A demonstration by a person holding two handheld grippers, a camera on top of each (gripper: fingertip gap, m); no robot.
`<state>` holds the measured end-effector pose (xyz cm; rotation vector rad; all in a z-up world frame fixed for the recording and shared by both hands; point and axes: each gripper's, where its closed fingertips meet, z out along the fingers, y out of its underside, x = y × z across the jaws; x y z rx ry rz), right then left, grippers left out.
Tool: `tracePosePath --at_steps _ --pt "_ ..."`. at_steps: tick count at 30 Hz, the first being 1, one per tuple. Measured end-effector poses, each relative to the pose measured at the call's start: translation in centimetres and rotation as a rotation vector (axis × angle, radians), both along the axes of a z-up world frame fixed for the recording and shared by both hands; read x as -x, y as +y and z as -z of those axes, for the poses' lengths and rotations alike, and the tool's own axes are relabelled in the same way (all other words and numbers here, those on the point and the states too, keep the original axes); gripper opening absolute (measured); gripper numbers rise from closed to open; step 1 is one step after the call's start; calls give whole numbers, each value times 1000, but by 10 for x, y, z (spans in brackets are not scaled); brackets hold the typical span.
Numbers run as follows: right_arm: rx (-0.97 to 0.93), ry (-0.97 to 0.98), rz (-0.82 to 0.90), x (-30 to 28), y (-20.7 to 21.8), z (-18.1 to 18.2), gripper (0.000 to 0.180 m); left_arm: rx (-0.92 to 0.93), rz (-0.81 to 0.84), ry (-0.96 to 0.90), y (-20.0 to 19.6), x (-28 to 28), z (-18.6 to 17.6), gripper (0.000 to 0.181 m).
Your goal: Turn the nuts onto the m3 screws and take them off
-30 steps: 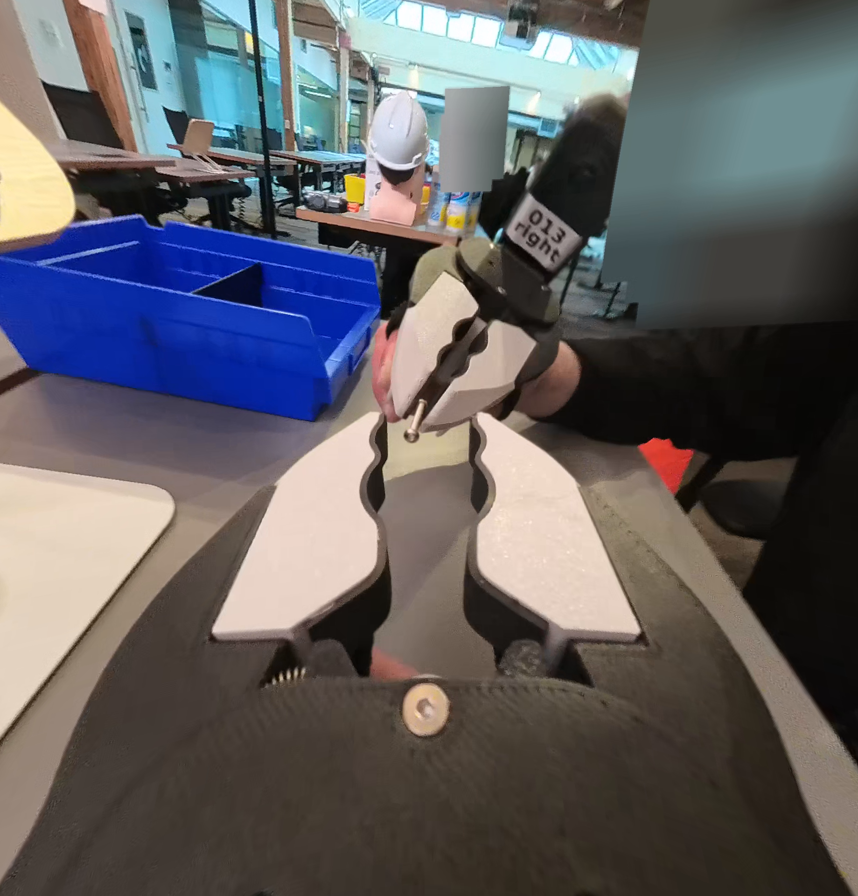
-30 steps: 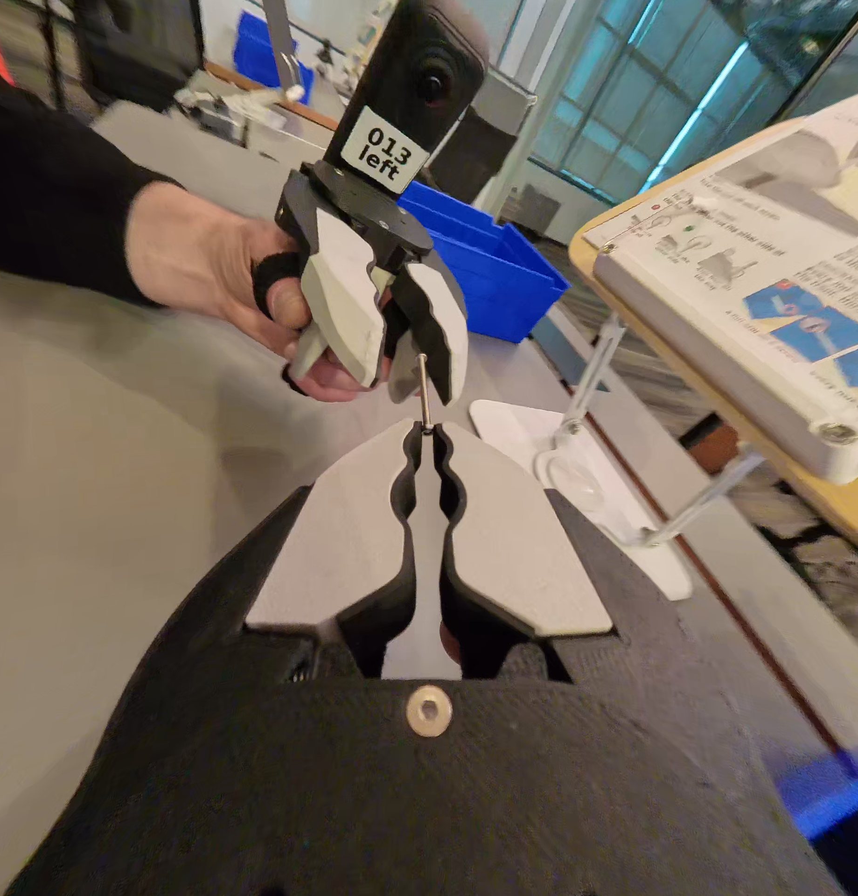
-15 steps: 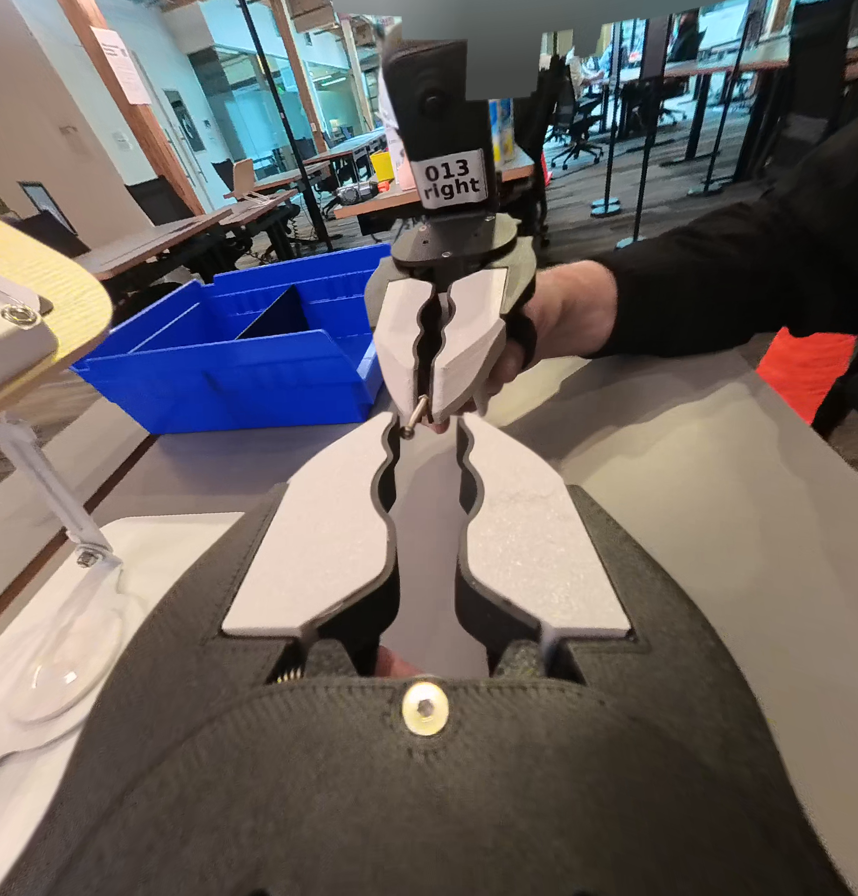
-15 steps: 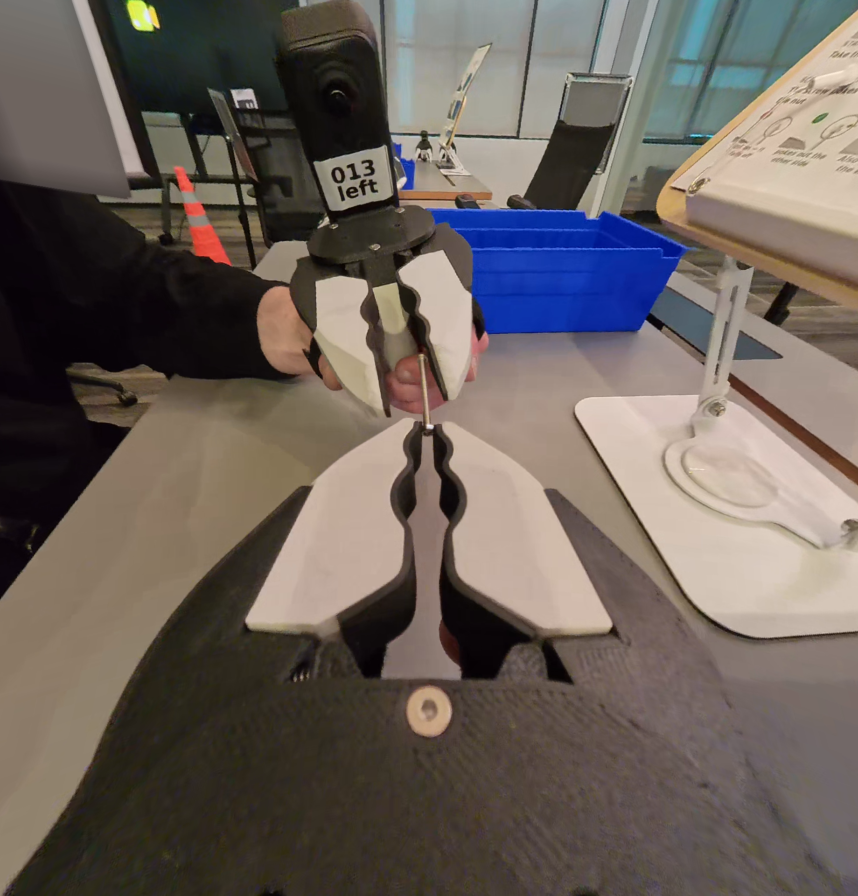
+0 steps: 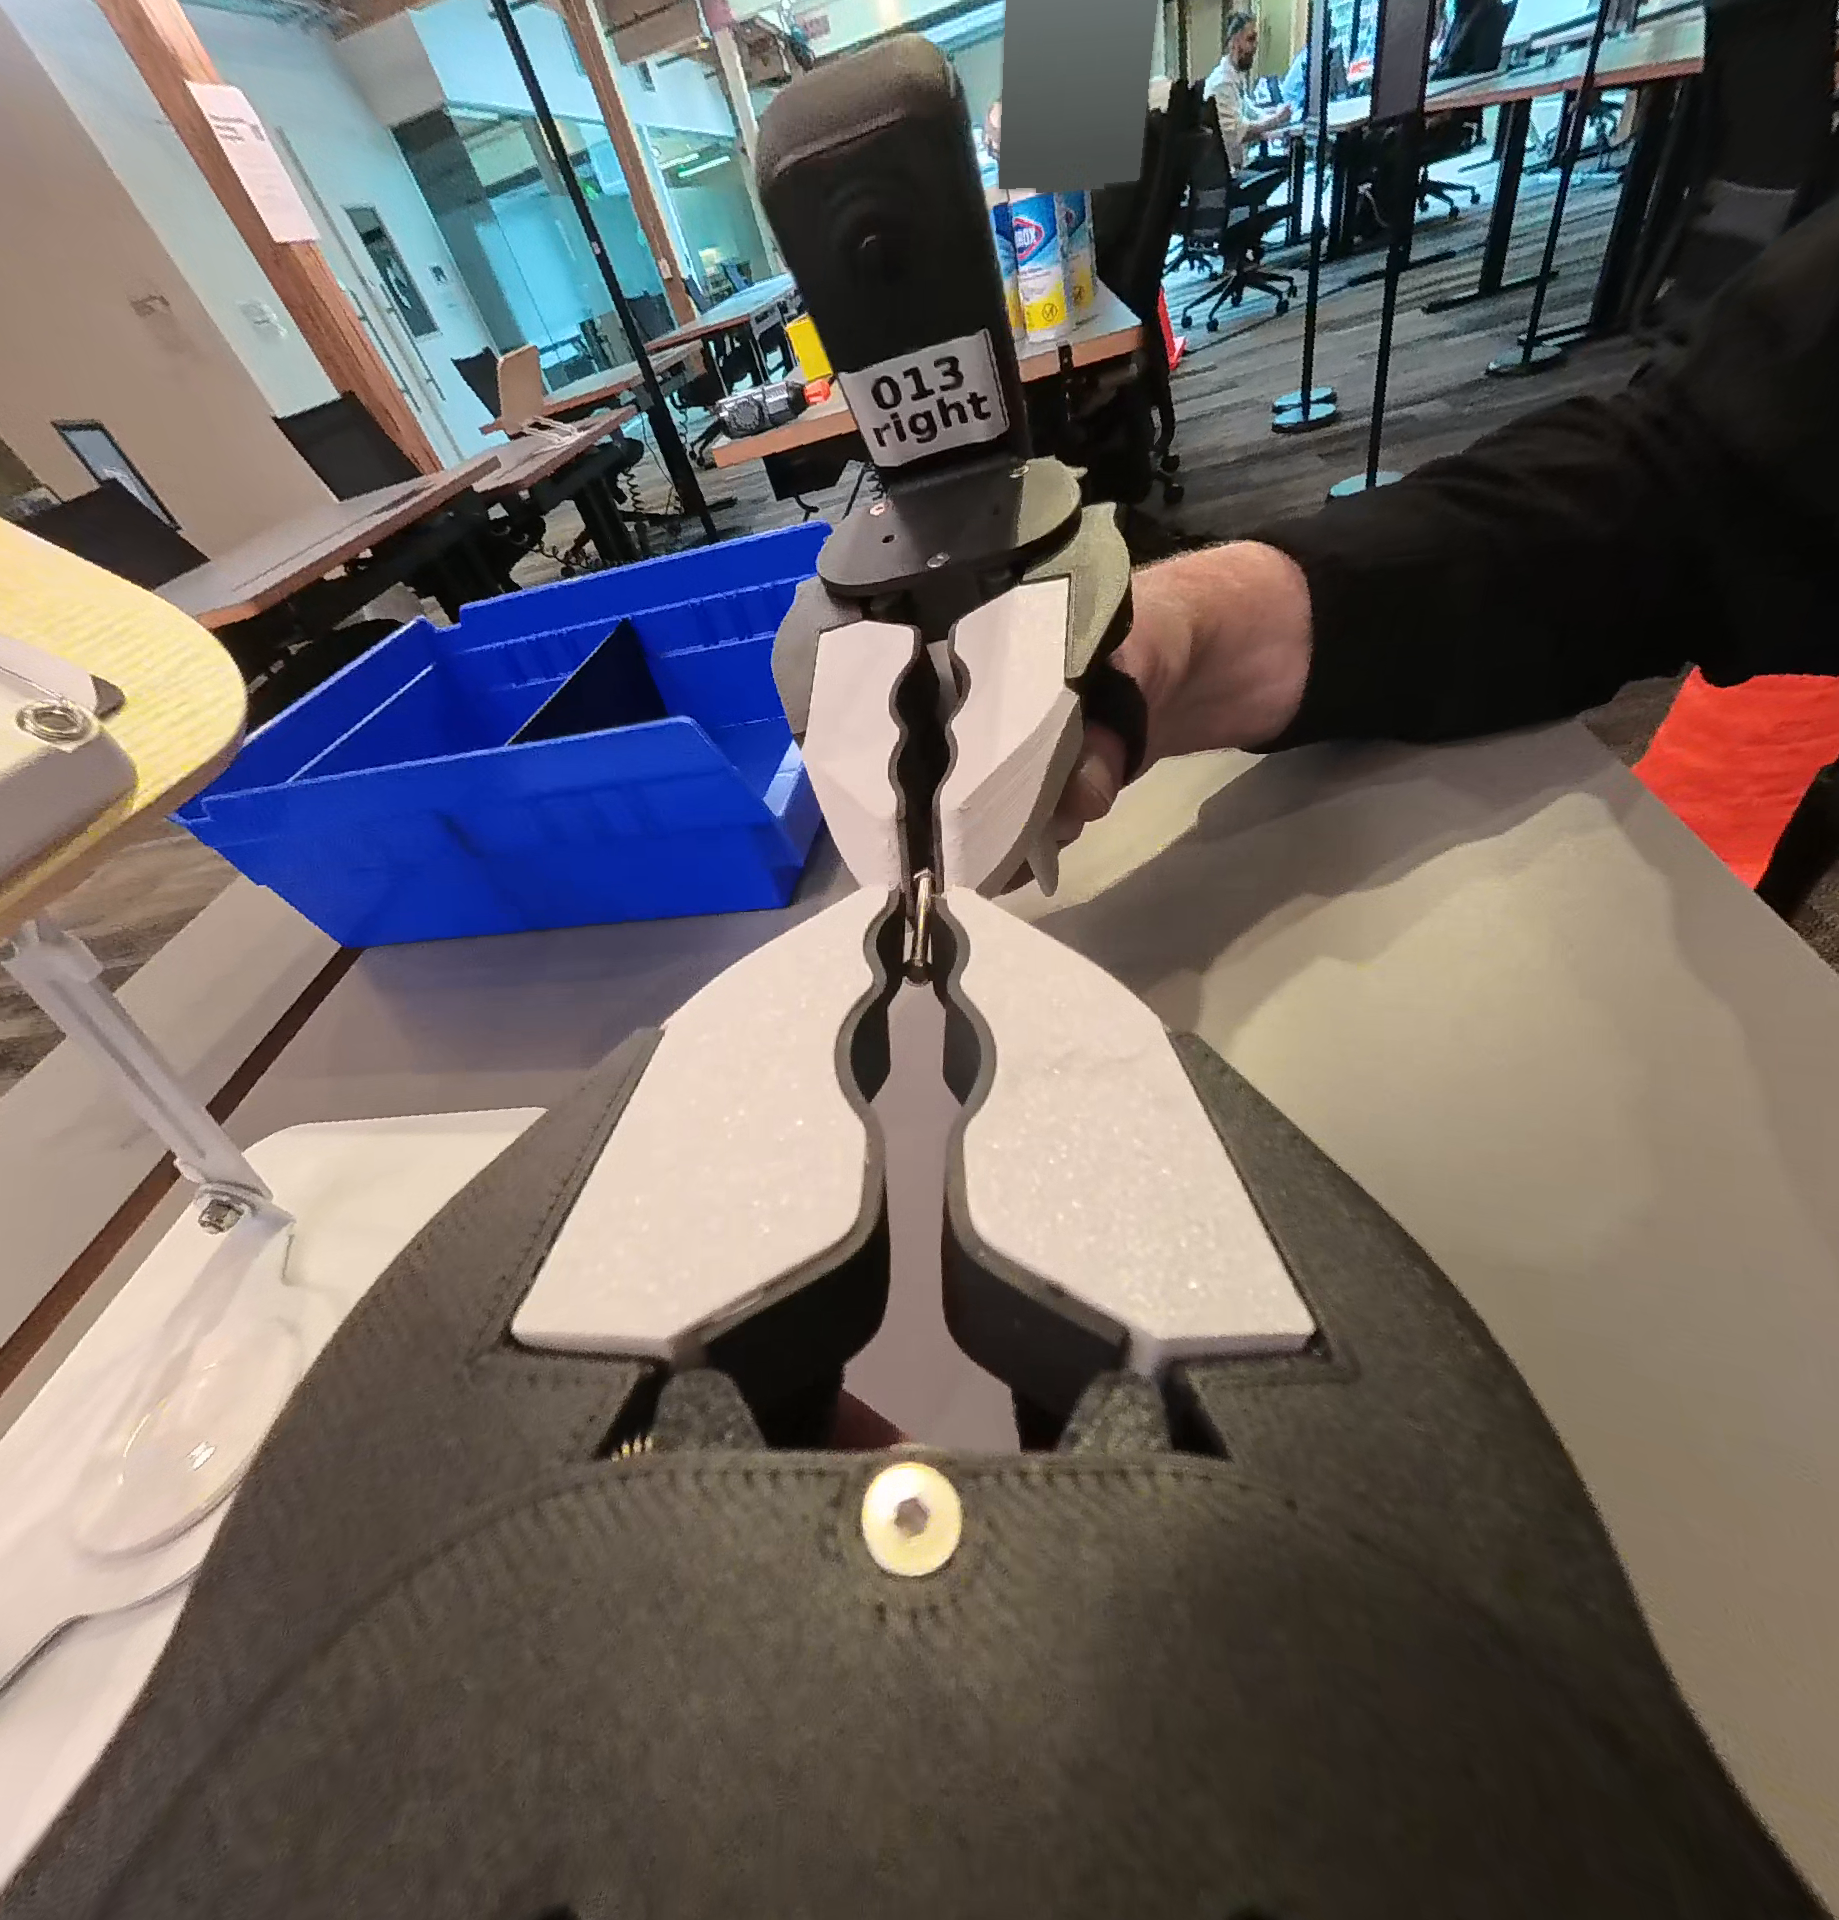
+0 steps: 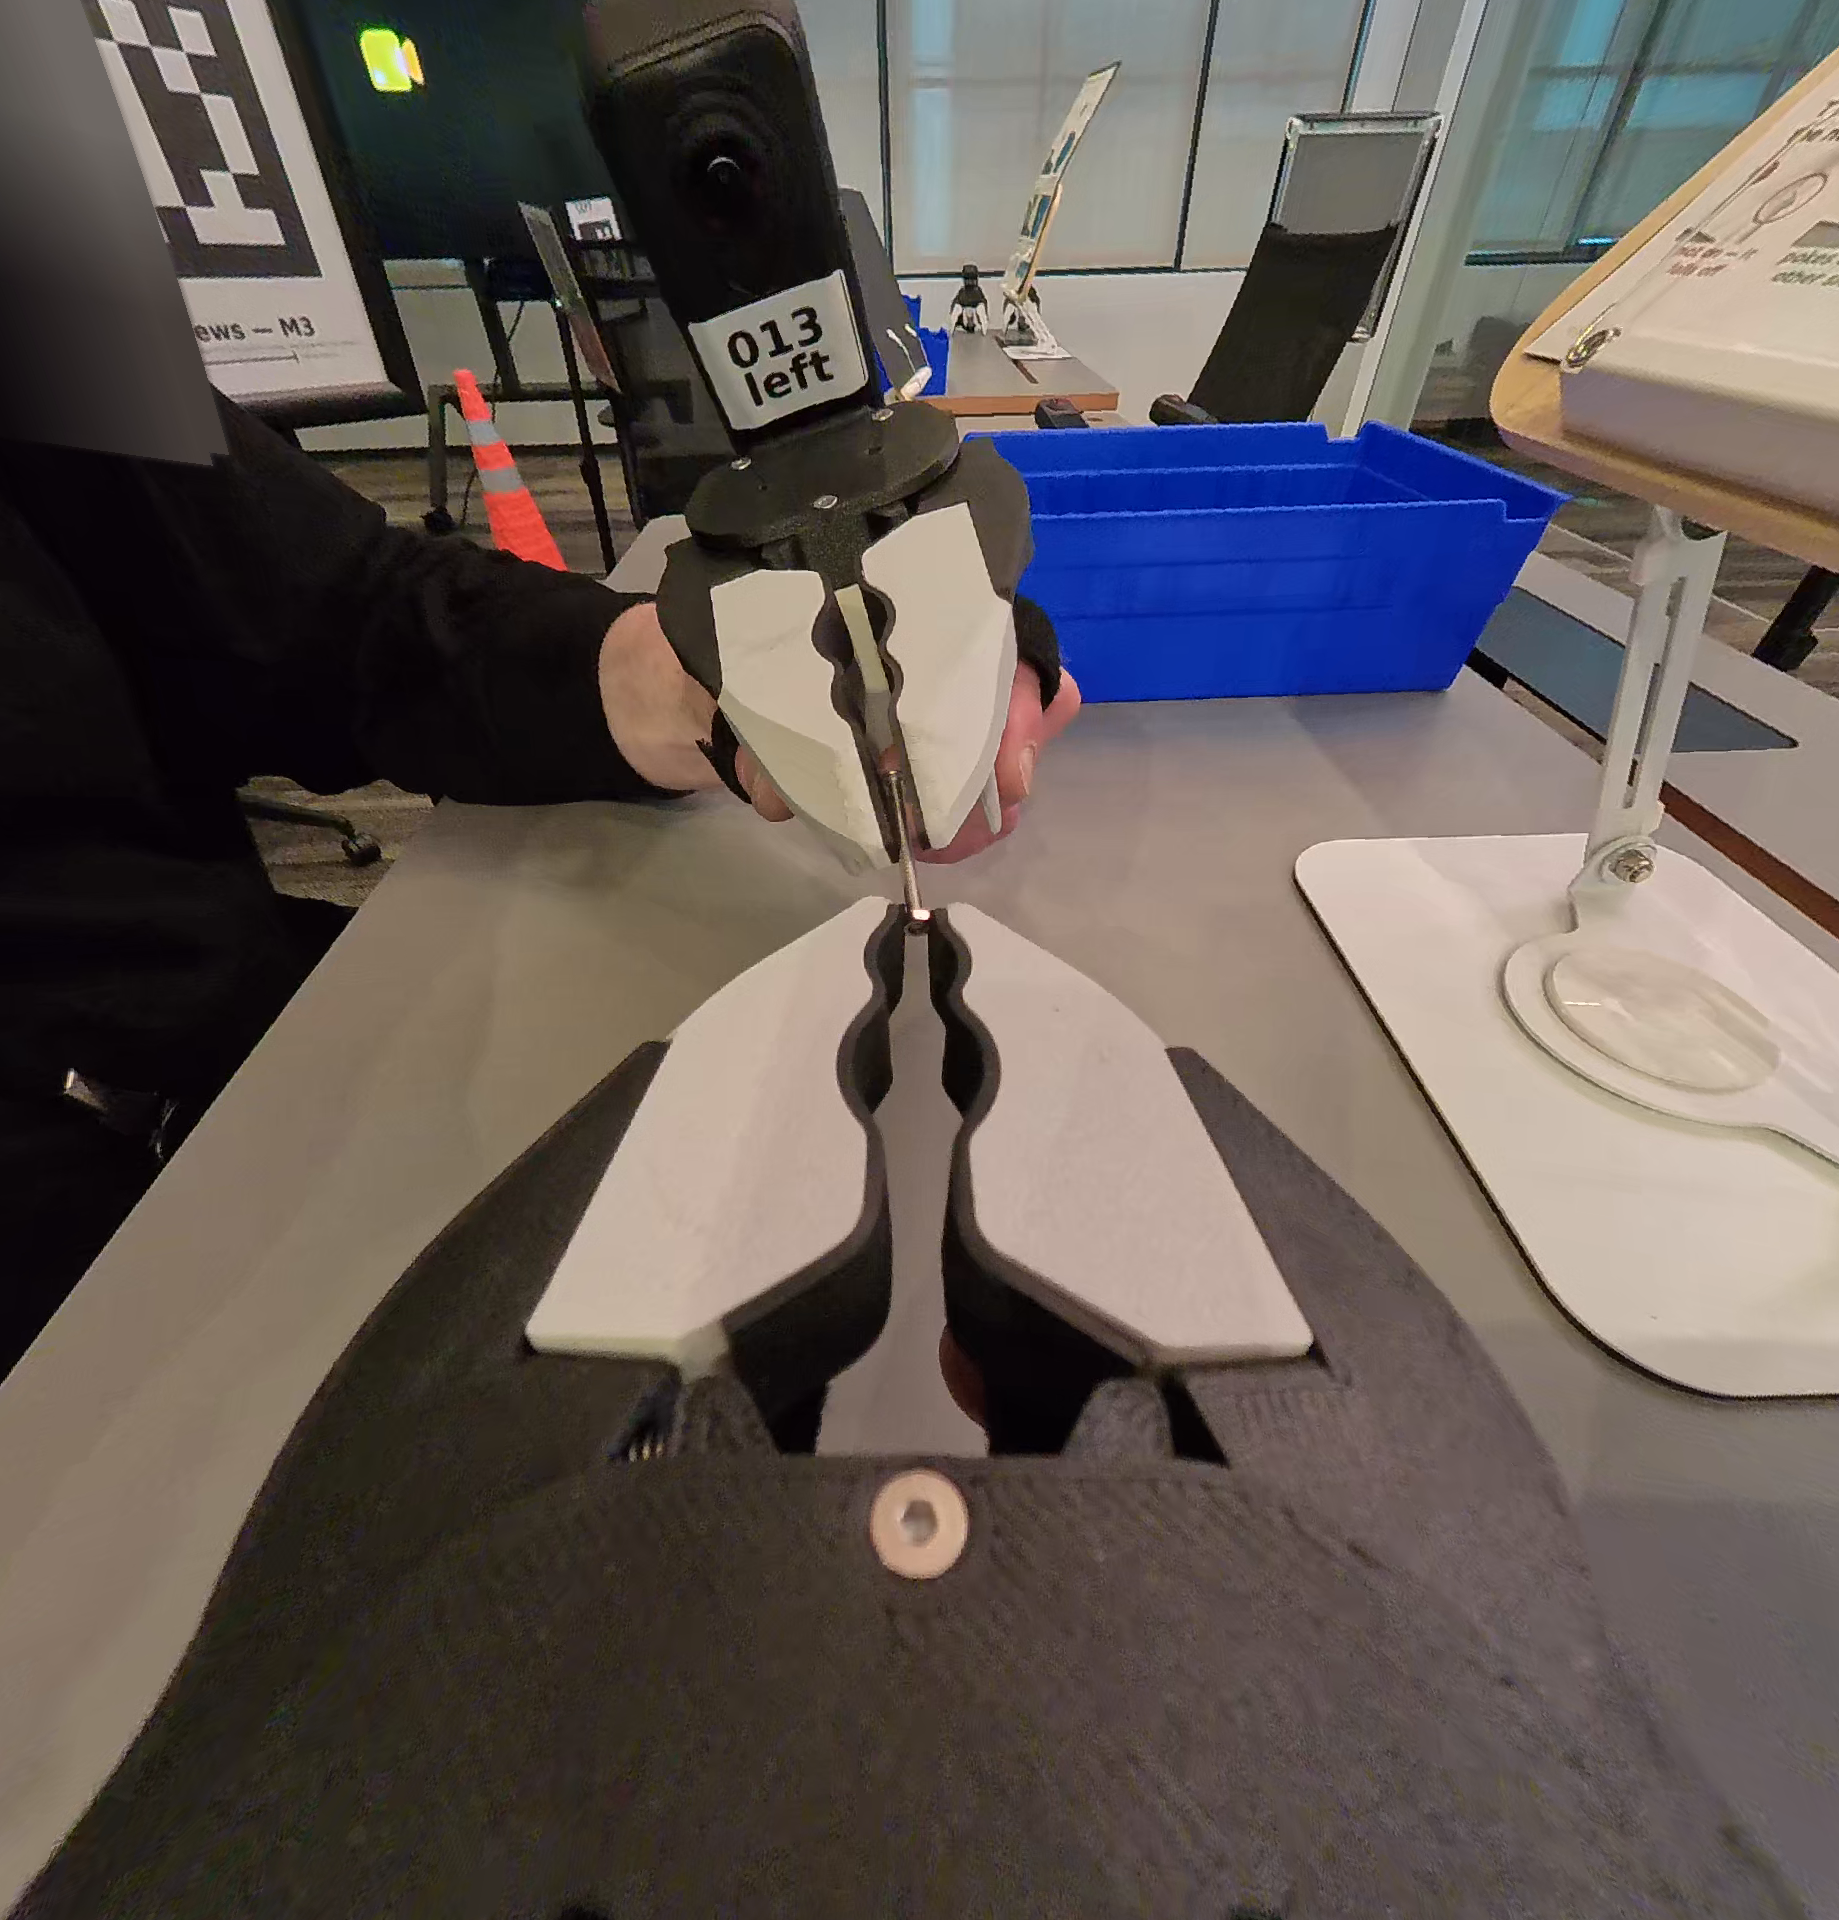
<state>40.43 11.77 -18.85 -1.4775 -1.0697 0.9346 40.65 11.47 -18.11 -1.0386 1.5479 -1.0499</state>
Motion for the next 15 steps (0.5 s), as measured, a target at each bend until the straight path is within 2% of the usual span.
tracePosePath --at_steps 5,8,12,15 --pt "9 18 -14 1 -1 -2 5 -3 6 -21 -1 1 -2 5" --pt "18 36 -16 -1 -1 -4 5 -17 2 -25 -1 1 -4 17" --pt "38 61 -31 -2 -2 -6 5 -36 3 -25 -1 1 -3 15" --pt "53 59 -47 0 -4 -4 5 -50 0 -31 -1 2 -4 5"
